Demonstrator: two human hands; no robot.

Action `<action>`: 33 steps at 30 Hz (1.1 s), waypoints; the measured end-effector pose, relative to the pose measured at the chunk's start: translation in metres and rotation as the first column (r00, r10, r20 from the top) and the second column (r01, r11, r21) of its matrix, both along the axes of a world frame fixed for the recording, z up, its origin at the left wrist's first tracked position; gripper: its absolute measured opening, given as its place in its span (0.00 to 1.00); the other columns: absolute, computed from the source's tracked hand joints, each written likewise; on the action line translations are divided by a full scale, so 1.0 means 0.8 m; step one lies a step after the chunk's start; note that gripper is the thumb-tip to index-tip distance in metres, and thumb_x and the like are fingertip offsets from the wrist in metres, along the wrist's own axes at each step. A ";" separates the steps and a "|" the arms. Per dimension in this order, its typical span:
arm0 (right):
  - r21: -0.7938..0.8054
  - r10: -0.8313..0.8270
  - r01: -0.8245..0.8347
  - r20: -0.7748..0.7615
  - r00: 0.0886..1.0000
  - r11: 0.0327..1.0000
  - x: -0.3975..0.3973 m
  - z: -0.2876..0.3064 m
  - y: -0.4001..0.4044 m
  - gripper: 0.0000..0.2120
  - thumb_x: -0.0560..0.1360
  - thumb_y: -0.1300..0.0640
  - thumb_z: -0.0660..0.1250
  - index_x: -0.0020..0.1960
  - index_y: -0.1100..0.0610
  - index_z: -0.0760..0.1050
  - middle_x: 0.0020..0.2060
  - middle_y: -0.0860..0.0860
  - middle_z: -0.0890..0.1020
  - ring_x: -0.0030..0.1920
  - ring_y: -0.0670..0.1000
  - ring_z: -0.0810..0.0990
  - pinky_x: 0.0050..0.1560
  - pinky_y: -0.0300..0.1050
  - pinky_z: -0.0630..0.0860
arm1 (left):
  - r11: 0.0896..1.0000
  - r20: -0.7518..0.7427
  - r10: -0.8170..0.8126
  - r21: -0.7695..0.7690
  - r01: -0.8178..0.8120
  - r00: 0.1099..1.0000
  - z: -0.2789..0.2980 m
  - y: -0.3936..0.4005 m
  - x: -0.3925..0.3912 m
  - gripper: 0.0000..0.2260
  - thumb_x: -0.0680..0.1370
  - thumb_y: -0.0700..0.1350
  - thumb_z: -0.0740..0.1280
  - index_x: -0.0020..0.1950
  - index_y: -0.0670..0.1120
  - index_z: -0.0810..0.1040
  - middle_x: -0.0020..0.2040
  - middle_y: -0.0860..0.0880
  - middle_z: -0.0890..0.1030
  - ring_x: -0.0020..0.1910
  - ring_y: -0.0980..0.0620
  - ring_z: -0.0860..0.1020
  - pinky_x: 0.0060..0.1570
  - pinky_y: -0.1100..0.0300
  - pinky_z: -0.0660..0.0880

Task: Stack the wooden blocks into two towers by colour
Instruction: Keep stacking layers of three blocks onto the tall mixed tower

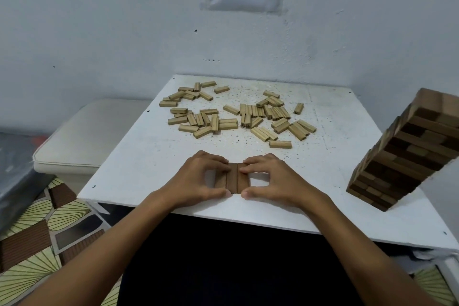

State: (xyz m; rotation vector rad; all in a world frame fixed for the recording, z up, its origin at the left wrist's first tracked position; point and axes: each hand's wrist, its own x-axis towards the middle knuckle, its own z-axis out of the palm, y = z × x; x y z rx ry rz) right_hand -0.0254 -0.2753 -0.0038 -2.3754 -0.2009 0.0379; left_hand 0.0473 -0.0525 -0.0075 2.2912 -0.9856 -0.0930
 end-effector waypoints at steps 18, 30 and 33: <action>-0.083 -0.115 0.124 0.101 0.988 0.989 -0.019 -0.003 0.019 0.12 0.77 0.49 0.66 0.59 0.44 0.81 0.45 0.42 0.73 0.51 0.42 0.70 0.50 0.42 0.70 | 0.995 -0.052 -0.070 -0.077 0.066 0.996 0.000 -0.012 -0.002 0.41 0.62 0.62 0.73 0.72 0.48 0.71 0.72 0.50 0.70 0.70 0.58 0.68 0.70 0.57 0.66; 0.662 -0.408 0.348 -0.070 0.910 0.663 -0.010 0.008 0.053 0.13 0.83 0.49 0.55 0.61 0.48 0.75 0.61 0.51 0.78 0.61 0.48 0.76 0.63 0.44 0.73 | 0.885 -0.279 0.128 -0.401 -0.237 0.952 0.004 -0.026 -0.018 0.25 0.77 0.60 0.57 0.73 0.56 0.65 0.70 0.54 0.71 0.69 0.60 0.67 0.71 0.55 0.62; 0.756 -0.373 0.346 -0.146 0.916 0.556 0.005 0.007 0.066 0.22 0.81 0.42 0.48 0.71 0.48 0.67 0.72 0.49 0.69 0.71 0.48 0.67 0.73 0.49 0.62 | 0.743 -0.474 0.144 -0.528 -0.411 0.869 -0.002 -0.041 -0.033 0.26 0.76 0.65 0.51 0.72 0.57 0.66 0.71 0.55 0.70 0.70 0.61 0.66 0.69 0.60 0.60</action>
